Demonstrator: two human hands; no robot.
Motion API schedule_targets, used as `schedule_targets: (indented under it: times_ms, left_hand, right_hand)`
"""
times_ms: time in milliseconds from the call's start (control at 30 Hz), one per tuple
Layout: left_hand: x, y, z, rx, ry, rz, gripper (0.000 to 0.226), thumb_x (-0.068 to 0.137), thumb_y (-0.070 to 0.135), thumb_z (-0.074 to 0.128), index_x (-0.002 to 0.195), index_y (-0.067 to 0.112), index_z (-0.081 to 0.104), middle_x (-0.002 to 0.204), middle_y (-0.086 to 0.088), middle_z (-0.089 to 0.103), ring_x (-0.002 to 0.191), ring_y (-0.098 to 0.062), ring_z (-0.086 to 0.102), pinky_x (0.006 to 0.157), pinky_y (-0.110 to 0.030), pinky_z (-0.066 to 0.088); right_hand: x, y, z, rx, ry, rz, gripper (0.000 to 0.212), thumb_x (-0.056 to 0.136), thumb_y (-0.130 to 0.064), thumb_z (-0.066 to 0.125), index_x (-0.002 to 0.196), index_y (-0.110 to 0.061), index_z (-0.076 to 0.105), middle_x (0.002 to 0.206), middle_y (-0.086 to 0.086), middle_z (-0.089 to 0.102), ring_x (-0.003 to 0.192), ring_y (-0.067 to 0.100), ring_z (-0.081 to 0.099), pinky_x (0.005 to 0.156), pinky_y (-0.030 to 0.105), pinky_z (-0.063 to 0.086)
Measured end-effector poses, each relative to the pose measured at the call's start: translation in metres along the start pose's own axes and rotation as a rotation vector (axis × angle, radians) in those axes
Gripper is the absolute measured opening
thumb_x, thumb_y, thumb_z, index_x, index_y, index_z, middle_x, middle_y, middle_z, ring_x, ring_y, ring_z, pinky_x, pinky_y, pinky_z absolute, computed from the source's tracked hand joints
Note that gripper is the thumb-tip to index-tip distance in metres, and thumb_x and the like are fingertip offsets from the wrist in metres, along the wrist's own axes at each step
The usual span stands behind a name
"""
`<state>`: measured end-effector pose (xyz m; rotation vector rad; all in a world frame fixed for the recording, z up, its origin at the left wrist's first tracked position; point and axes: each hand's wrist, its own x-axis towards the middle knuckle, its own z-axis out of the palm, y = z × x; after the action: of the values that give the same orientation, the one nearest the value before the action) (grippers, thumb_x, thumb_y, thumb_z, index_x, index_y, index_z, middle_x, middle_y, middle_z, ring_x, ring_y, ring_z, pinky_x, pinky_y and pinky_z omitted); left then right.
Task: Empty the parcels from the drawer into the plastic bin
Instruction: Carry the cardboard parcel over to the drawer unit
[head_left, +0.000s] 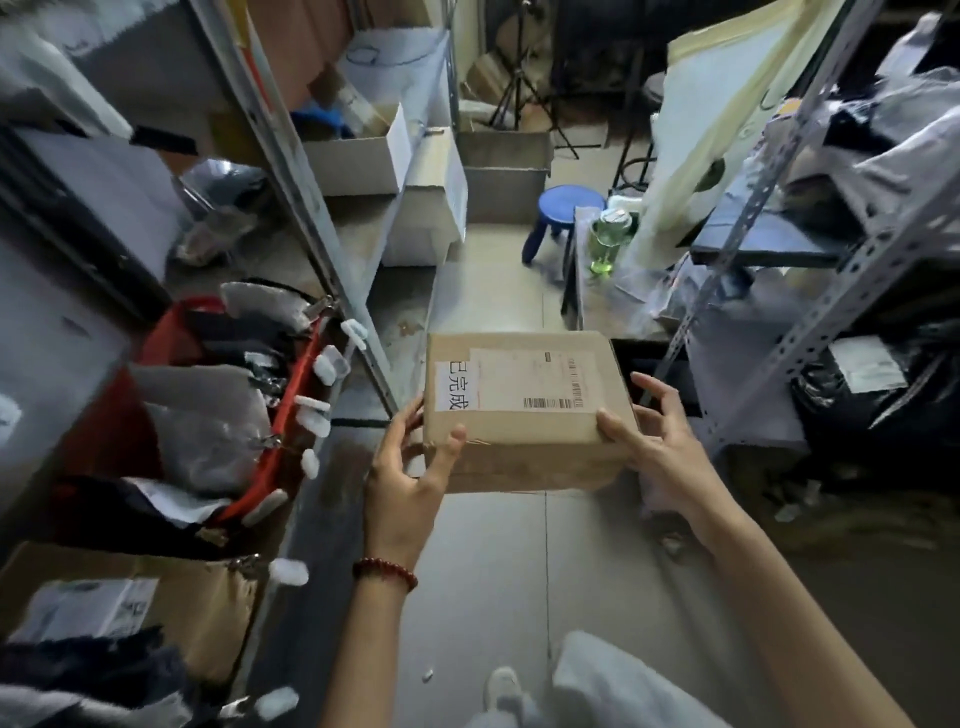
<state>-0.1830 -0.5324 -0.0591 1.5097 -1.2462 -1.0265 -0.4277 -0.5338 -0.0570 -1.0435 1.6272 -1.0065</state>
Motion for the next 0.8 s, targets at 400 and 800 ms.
schedule_targets:
  times_ms: [400, 800]
  left_hand:
    - [0.181, 0.025, 0.072, -0.022, -0.031, -0.023, 0.056, 0.078, 0.042, 0.070, 0.130, 0.038, 0.048, 0.126, 0.012, 0.058, 0.116, -0.010, 0.055, 0.097, -0.033, 0.047]
    - [0.332, 0.052, 0.116, 0.063, -0.007, -0.023, 0.062, 0.077, 0.045, 0.073, 0.133, 0.031, 0.050, 0.122, 0.015, 0.059, 0.116, -0.006, 0.056, 0.098, -0.031, 0.047]
  right_hand:
    - [0.178, -0.042, -0.023, -0.014, -0.032, -0.060, 0.079, 0.066, -0.059, 0.067, 0.138, -0.040, 0.041, 0.139, -0.005, 0.051, 0.117, 0.017, 0.055, 0.100, 0.043, 0.049]
    - [0.334, -0.090, -0.015, 0.030, -0.010, -0.070, 0.064, 0.083, -0.037, 0.069, 0.140, -0.032, 0.039, 0.130, -0.009, 0.053, 0.101, -0.007, 0.053, 0.080, 0.016, 0.049]
